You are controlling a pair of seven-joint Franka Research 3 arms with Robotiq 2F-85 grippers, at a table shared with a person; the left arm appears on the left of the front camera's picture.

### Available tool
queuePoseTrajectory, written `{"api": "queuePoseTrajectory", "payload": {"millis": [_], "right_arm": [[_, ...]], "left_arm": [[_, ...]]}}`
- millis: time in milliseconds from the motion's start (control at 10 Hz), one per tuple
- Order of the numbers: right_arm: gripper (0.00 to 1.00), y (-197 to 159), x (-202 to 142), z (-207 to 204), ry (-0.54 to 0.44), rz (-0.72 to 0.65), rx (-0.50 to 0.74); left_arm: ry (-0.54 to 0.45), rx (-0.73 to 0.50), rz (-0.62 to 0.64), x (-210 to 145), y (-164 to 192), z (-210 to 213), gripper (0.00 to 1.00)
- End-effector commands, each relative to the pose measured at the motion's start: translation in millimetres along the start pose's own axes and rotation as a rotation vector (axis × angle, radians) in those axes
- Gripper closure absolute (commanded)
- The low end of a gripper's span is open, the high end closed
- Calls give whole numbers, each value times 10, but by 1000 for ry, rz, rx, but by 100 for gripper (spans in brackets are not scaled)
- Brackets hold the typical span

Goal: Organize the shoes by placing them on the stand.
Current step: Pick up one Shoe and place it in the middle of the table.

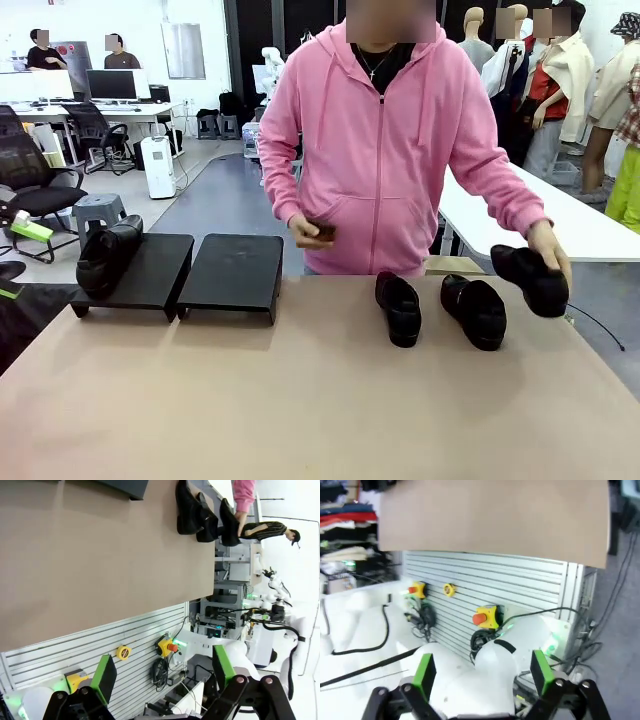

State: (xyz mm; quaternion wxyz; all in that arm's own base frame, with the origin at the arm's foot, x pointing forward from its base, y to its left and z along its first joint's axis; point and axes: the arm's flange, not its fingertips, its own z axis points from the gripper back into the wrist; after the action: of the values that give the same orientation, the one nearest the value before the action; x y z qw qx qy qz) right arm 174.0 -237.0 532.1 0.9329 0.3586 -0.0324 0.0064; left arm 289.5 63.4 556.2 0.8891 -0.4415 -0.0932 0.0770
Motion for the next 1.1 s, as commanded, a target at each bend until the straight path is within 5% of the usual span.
{"api": "queuePoseTrajectory", "payload": {"millis": [0,200,500,700,1000], "right_arm": [[0,-422,101,60,10,22,108],[0,-482,128,-27,-24,112,161],[0,487,656,-267,-16,42,38],[0,1394,1436,-746,19,-20,-95],[0,2308,2777,-1912,148,-44,-378]], "left_arm": [[7,3,-21,-12,30,19,0],[7,3,-21,-12,30,19,0],[7,3,-21,-12,30,19,0],[7,3,-21,-12,30,19,0],[7,3,-21,-12,30,19,0]]}}
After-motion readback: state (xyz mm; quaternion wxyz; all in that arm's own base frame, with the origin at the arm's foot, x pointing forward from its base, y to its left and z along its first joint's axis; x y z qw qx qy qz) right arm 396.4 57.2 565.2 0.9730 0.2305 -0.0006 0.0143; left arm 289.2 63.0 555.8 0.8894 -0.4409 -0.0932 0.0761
